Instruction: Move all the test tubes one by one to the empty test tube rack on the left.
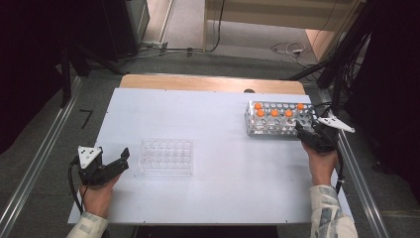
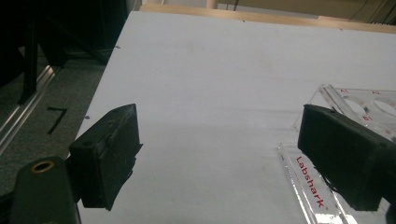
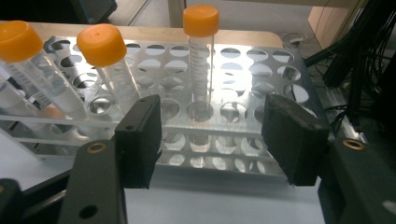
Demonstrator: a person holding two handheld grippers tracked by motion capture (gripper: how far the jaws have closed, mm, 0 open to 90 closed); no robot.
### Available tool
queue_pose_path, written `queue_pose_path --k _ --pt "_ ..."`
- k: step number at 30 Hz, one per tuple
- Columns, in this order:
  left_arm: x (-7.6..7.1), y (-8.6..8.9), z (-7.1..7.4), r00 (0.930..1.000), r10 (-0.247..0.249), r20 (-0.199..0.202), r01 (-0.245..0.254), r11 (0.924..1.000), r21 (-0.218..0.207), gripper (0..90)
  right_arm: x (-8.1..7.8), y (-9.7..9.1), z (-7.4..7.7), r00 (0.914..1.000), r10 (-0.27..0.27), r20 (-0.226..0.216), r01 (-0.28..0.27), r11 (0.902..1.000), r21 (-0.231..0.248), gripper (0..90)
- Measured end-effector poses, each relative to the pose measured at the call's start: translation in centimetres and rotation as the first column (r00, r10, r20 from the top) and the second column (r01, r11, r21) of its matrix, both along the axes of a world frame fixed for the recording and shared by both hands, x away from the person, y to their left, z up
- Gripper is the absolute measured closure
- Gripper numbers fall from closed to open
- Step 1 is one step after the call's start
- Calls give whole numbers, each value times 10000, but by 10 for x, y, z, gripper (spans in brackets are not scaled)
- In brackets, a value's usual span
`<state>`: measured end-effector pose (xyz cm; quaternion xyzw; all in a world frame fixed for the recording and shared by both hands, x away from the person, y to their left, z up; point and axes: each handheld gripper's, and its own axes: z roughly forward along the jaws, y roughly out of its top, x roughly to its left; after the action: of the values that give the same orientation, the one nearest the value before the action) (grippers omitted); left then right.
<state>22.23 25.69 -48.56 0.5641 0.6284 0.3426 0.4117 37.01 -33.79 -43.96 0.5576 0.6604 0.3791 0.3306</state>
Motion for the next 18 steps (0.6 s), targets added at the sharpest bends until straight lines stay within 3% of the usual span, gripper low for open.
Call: queue_pose_path --k 9,18 --pt "0 -1 0 10000 -15 -5 15 10000 33 127 22 3 -4 9999 156 34 -155 9997 -176 486" --pt "0 0 0 10000 8 -22 -8 10000 15 127 37 6 -5 10000 -29 14 29 10000 59 555"
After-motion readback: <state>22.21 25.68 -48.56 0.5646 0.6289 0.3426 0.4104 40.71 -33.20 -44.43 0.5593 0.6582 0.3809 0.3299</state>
